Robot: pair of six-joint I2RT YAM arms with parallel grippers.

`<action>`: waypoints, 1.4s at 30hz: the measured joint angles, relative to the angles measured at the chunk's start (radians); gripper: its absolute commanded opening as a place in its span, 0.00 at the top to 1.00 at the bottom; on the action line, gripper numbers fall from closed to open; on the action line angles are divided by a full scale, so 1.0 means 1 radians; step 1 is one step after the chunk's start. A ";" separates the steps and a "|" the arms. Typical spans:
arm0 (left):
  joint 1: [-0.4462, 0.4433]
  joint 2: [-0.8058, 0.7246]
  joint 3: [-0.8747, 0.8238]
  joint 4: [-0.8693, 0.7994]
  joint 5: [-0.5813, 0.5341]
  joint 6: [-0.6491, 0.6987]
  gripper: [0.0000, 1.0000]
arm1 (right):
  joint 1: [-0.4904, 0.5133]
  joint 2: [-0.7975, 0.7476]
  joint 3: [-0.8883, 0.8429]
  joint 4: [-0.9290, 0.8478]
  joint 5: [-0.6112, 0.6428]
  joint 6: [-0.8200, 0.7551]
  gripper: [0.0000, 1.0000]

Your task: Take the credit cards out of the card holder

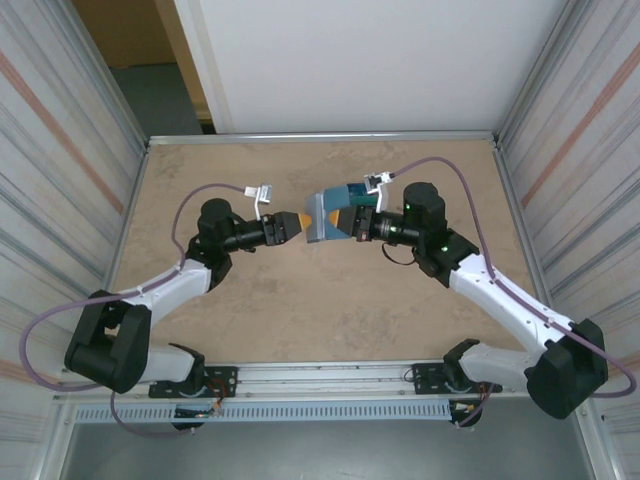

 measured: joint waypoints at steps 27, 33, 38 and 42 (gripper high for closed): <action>-0.016 0.016 0.008 0.059 0.010 -0.032 0.34 | -0.033 0.075 0.022 0.073 -0.003 0.049 1.00; -0.017 0.013 0.008 0.055 0.016 -0.027 0.44 | -0.057 0.077 -0.011 0.039 0.017 0.053 1.00; -0.017 0.013 0.010 0.055 0.016 -0.027 0.51 | -0.057 0.078 -0.013 0.037 0.028 0.052 1.00; -0.017 0.013 0.010 0.048 0.016 -0.024 0.57 | -0.057 0.078 -0.013 0.023 0.035 0.051 1.00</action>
